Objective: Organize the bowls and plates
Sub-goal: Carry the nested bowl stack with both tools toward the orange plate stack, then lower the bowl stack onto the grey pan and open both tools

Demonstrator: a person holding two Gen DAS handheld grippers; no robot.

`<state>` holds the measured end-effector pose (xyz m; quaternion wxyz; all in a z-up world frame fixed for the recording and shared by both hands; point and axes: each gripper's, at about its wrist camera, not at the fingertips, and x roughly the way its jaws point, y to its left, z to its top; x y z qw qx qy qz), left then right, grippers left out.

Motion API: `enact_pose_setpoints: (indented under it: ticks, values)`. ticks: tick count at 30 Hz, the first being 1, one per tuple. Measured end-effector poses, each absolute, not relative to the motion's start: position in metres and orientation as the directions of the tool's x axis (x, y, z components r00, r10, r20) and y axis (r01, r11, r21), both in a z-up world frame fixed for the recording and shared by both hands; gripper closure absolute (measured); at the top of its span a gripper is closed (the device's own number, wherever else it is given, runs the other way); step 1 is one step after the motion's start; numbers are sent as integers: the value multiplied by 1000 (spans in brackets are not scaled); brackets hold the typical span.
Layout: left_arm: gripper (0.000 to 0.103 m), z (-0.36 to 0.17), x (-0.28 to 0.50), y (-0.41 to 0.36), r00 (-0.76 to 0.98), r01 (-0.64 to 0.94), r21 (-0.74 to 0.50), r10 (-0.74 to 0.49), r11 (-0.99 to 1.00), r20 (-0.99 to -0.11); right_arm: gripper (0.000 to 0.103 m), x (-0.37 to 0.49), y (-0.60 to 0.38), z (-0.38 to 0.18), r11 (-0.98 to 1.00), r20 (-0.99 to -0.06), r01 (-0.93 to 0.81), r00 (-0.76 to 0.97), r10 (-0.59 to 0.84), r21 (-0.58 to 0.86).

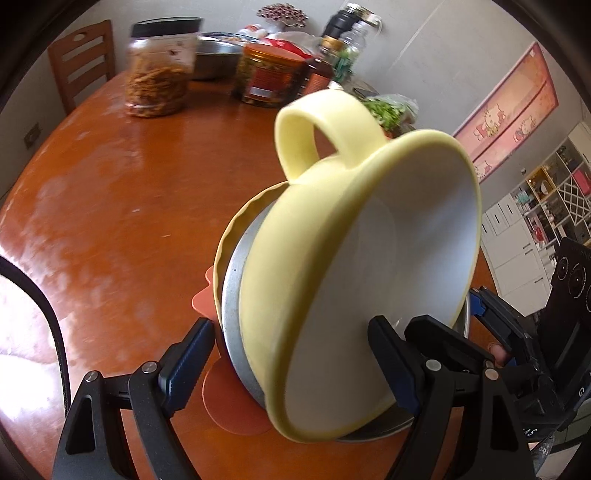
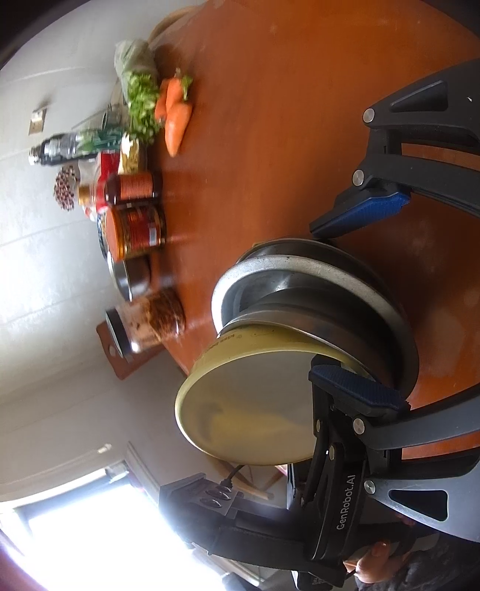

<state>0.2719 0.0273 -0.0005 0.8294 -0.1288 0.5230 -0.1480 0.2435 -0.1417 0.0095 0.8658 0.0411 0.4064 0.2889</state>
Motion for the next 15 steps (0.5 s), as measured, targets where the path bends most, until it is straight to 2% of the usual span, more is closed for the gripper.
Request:
enact_pose_setpoints:
  ticks: [15]
  values:
    - [21,4,291,-33,392,186,-330,-378,926,-839,30,249,-204,10,865,-675,-390,548,493,315]
